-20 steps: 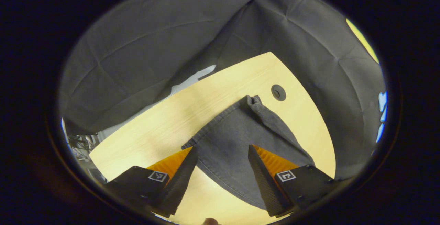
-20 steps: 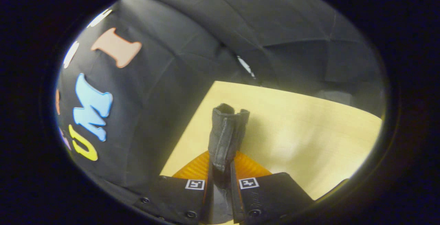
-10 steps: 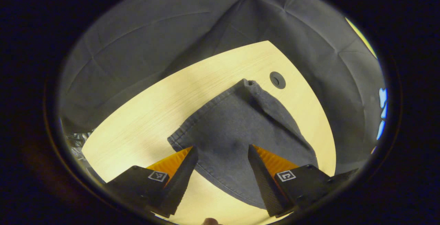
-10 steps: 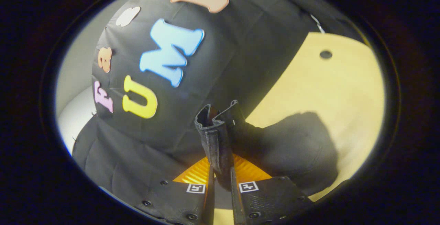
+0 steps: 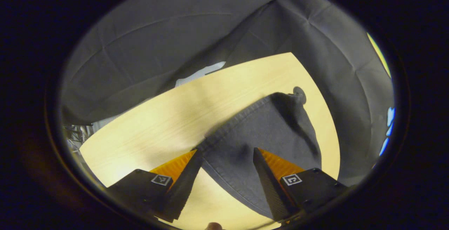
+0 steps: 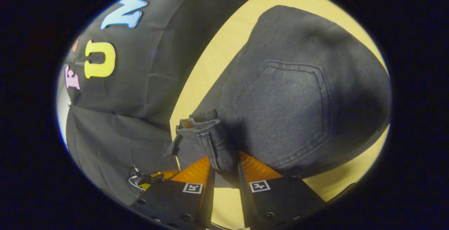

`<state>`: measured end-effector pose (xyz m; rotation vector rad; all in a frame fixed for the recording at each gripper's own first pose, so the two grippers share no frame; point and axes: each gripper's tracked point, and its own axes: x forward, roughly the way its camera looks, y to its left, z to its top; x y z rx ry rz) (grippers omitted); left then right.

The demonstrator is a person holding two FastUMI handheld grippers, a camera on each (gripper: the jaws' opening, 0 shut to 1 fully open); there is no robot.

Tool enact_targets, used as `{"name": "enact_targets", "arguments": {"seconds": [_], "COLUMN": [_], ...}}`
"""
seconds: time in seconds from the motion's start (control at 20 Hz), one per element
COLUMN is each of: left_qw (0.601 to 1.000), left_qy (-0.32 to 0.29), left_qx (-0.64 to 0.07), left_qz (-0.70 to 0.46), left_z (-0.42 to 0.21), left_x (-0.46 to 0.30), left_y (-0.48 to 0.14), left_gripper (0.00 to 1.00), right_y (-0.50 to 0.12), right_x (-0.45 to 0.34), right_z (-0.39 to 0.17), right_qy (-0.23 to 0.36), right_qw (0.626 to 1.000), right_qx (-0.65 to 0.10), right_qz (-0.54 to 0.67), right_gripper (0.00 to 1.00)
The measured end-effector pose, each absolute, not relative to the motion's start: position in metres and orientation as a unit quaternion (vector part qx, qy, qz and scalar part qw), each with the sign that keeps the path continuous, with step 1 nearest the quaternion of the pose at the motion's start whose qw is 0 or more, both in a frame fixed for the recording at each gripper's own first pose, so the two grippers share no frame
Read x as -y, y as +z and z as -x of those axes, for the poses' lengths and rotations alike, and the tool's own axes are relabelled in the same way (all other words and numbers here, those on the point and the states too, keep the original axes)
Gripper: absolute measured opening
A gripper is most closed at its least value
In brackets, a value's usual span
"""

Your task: Grasp the waist and the cuffs of the jeans and fold them to make the two legs overlap; first hold the waist and fold one-third of the jeans toward the cuffs, then hold the cuffs and fold the remaining one-third in the same direction to finish folding.

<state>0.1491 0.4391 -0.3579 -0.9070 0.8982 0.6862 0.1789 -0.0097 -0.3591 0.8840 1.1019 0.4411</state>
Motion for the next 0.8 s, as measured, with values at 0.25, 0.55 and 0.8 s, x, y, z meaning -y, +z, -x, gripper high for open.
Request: {"name": "enact_targets", "arguments": {"seconds": [0.25, 0.55, 0.8], "left_qw": [0.775, 0.817, 0.848], "left_qy": [0.333, 0.295, 0.283], "left_qx": [-0.414, -0.452, -0.406], "left_qz": [0.342, 0.201, 0.188], "left_z": [-0.143, -0.146, -0.147], "left_x": [-0.479, -0.474, -0.475], "left_y": [-0.363, -0.377, -0.376], "left_gripper": [0.99, 0.97, 0.49], "right_y": [-0.293, -0.280, -0.301], "right_x": [0.026, 0.088, 0.114], "right_z": [-0.172, -0.149, -0.135], "right_qy": [0.240, 0.238, 0.199], "right_qw": [0.754, 0.782, 0.779], "right_qx": [-0.456, -0.454, -0.474], "right_qz": [-0.407, -0.354, -0.359], "right_gripper": [0.77, 0.95, 0.95]}}
